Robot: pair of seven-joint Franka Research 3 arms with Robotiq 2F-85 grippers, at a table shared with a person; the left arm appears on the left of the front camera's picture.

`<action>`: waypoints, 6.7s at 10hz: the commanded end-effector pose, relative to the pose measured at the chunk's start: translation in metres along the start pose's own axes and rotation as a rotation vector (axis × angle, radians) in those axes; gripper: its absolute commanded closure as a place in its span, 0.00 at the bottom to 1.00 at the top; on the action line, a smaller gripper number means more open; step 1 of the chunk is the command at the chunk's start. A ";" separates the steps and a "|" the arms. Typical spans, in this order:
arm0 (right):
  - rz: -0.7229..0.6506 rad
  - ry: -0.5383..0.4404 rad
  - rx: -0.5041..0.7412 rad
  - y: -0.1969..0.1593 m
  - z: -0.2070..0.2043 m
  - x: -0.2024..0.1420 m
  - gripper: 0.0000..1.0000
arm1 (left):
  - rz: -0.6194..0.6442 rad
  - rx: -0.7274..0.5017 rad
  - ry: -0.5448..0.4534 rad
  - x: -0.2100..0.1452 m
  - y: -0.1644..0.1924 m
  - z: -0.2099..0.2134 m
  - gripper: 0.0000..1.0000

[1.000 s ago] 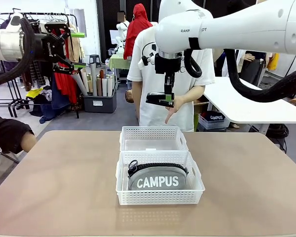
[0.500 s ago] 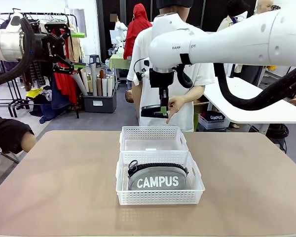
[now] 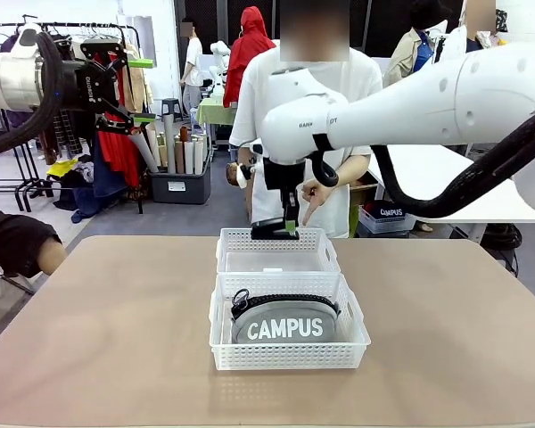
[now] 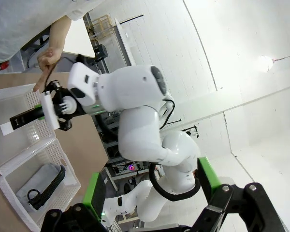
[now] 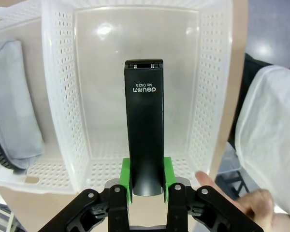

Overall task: Distribute items into two baskets.
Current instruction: Place the picked Stapler into the Organizing basket as instructed by the person.

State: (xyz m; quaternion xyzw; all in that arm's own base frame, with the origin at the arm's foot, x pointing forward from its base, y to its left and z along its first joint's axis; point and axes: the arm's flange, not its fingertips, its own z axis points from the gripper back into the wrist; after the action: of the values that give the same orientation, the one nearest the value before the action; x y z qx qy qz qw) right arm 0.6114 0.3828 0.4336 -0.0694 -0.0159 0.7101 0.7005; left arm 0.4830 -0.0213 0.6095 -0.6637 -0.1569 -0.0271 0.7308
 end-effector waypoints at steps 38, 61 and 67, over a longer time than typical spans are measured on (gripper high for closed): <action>-0.055 0.013 0.076 -0.014 -0.065 0.008 0.00 | 0.001 -0.002 0.000 0.000 -0.002 0.000 0.00; -0.814 -0.488 0.542 0.005 0.122 -0.228 0.00 | 0.001 -0.002 0.000 0.000 -0.002 0.000 0.00; -1.018 -0.809 0.986 0.009 0.163 -0.281 0.00 | 0.001 -0.002 0.000 0.000 -0.002 0.000 0.00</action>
State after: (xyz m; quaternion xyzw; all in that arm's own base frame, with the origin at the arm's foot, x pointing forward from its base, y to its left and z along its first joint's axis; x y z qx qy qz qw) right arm 0.5818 0.1365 0.5928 0.4410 0.0108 0.2874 0.8501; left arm 0.4831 -0.0202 0.6095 -0.6635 -0.1575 -0.0263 0.7309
